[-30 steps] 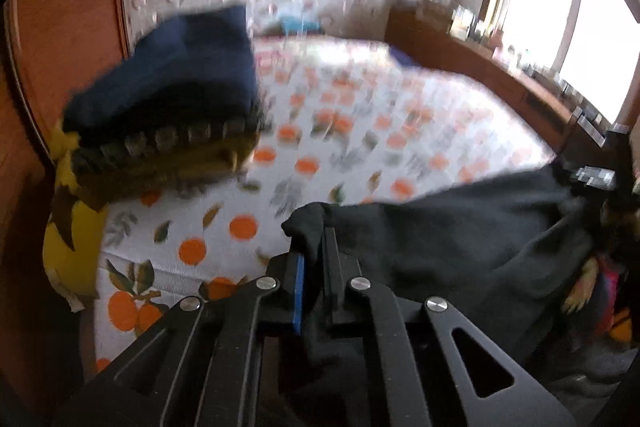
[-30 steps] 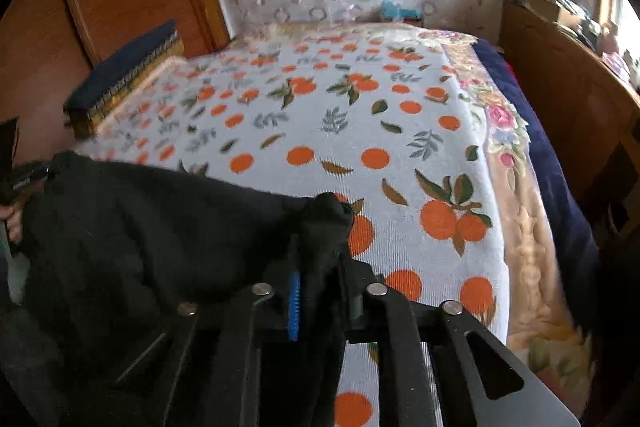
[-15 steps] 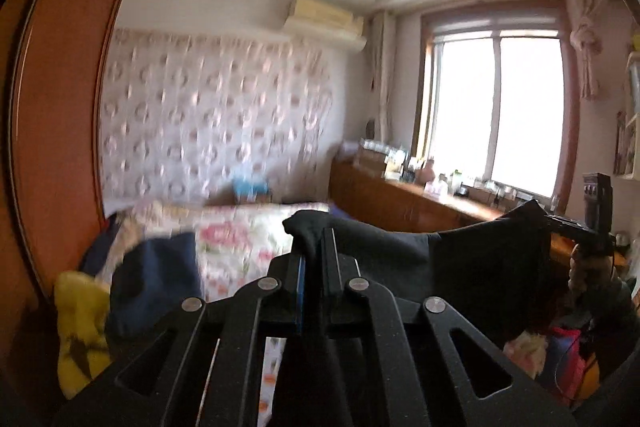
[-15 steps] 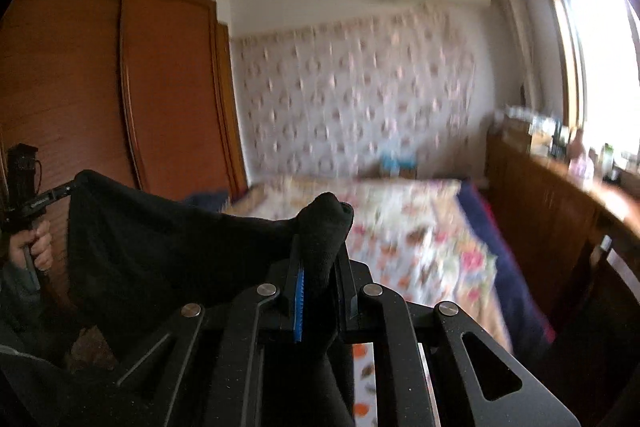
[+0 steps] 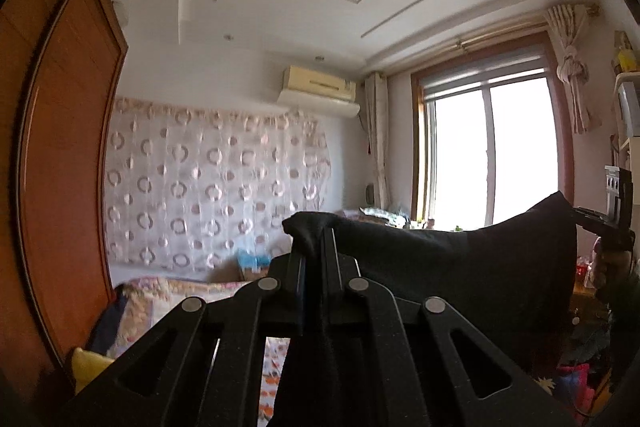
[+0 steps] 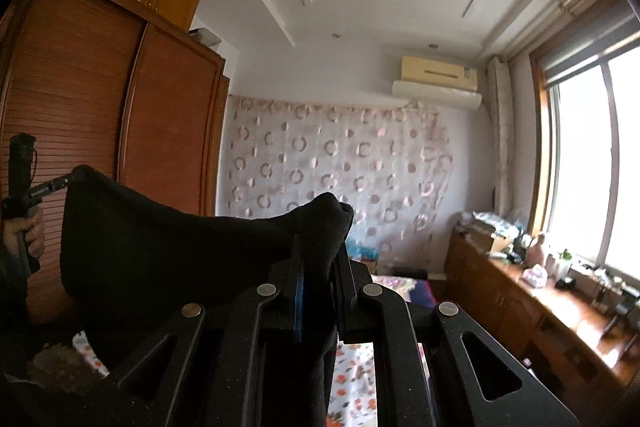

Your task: Fold small clothes

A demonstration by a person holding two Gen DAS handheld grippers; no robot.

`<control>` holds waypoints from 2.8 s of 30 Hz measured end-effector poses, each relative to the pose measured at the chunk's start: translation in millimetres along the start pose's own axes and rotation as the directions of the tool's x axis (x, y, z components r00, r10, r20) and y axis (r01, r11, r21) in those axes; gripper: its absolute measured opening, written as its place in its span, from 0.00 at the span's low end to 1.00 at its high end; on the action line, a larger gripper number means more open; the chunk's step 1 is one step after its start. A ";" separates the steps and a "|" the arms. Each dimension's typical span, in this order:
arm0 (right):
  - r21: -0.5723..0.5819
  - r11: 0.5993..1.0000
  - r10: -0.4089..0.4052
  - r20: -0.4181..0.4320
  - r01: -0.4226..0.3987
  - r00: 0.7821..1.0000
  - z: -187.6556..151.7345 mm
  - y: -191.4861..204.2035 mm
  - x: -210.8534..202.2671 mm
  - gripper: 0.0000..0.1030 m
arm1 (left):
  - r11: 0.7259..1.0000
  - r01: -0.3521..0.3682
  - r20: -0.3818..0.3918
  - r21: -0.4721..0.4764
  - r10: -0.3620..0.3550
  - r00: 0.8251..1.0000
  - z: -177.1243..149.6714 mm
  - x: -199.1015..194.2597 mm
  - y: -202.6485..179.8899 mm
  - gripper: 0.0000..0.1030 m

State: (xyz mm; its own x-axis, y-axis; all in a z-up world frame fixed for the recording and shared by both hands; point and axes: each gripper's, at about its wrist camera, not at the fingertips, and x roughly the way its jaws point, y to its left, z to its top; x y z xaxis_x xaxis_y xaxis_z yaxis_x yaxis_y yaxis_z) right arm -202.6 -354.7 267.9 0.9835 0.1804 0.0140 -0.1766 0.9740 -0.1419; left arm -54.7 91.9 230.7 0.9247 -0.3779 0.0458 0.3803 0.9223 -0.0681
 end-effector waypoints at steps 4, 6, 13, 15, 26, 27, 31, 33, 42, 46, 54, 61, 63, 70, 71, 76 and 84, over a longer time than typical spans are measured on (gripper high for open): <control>-0.046 0.999 -0.030 -0.011 0.030 0.999 -7.2 20.6 -0.4 0.11 | 1.000 -0.013 -0.003 0.011 0.013 1.000 -4.1 6.3 0.4 0.06; -0.042 0.999 -0.036 -0.037 0.034 0.999 -21.3 26.7 13.7 0.11 | 1.000 -0.022 -0.032 0.005 0.022 0.999 -12.2 20.6 4.9 0.06; -0.024 0.999 -0.048 -0.163 0.045 0.985 -41.7 31.2 91.2 0.11 | 0.996 -0.089 -0.150 0.021 0.091 0.985 -64.4 97.9 21.3 0.06; -0.011 0.999 -0.041 -0.209 0.040 0.977 -54.5 28.4 127.9 0.11 | 0.994 -0.100 -0.191 0.031 0.104 0.976 -87.2 126.7 27.5 0.06; 0.045 0.998 -0.018 -0.454 0.043 0.891 -136.0 18.7 332.1 0.11 | 0.981 -0.185 -0.457 0.052 0.188 0.869 -197.8 289.7 75.0 0.06; 0.049 0.998 -0.016 -0.464 0.044 0.886 -130.7 15.3 345.2 0.11 | 0.980 -0.193 -0.472 0.055 0.196 0.860 -203.0 298.7 74.4 0.06; 0.069 0.997 0.003 -0.511 0.038 0.860 -123.9 -3.3 402.0 0.11 | 0.976 -0.209 -0.515 0.063 0.211 0.831 -222.3 320.8 79.0 0.06; 0.065 0.997 0.009 -0.531 0.030 0.847 -121.2 -11.3 415.1 0.11 | 0.973 -0.219 -0.535 0.071 0.222 0.815 -230.4 326.8 79.7 0.06; 0.076 0.997 0.030 -0.602 0.020 0.798 -144.8 -42.0 445.5 0.25 | 0.965 -0.252 -0.586 0.074 0.247 0.772 -245.4 336.2 89.5 0.10; 0.068 0.997 0.023 -0.605 0.023 0.796 -145.2 -32.9 421.5 0.28 | 0.974 -0.218 -0.589 0.059 0.210 0.780 -241.3 321.2 84.4 0.43; 0.089 0.996 0.047 -0.615 0.010 0.787 -154.7 -19.5 358.3 0.30 | 0.990 -0.138 -0.600 0.006 0.114 0.792 -239.8 260.8 59.2 0.78; 0.129 0.991 0.064 -0.642 0.025 0.764 -165.0 -7.8 319.1 0.29 | 0.989 -0.148 -0.642 0.012 0.122 0.757 -263.4 215.0 42.4 0.78; 0.146 0.989 0.071 -0.647 0.031 0.759 -166.8 -5.0 311.9 0.30 | 0.986 -0.165 -0.656 0.004 0.127 0.744 -271.2 205.9 43.3 0.78; 0.195 0.980 0.106 -0.681 0.040 0.725 -173.6 -1.1 305.4 0.46 | 0.978 -0.207 -0.694 -0.008 0.144 0.706 -294.3 178.9 43.3 0.78; 0.205 0.978 0.113 -0.682 0.041 0.722 -172.7 -1.6 305.0 0.48 | 0.978 -0.207 -0.695 -0.009 0.143 0.704 -296.6 175.9 42.2 0.78; 0.268 0.963 0.170 -0.698 0.034 0.696 -177.7 -6.3 303.7 0.50 | 0.977 -0.210 -0.715 -0.022 0.131 0.686 -310.8 163.3 42.7 0.78; 0.301 0.949 0.156 -0.711 0.096 0.686 -177.9 -23.0 323.9 0.50 | 0.978 -0.208 -0.737 -0.022 0.125 0.664 -318.2 167.9 41.0 0.78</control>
State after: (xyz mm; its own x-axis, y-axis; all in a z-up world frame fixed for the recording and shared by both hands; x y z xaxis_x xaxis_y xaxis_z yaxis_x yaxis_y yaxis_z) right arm 127.0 -343.1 99.6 0.6750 0.1783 -0.7159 -0.0851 0.9827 0.1645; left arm 121.4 40.6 -81.6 0.6739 -0.1952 -0.7126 0.1798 0.9788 -0.0981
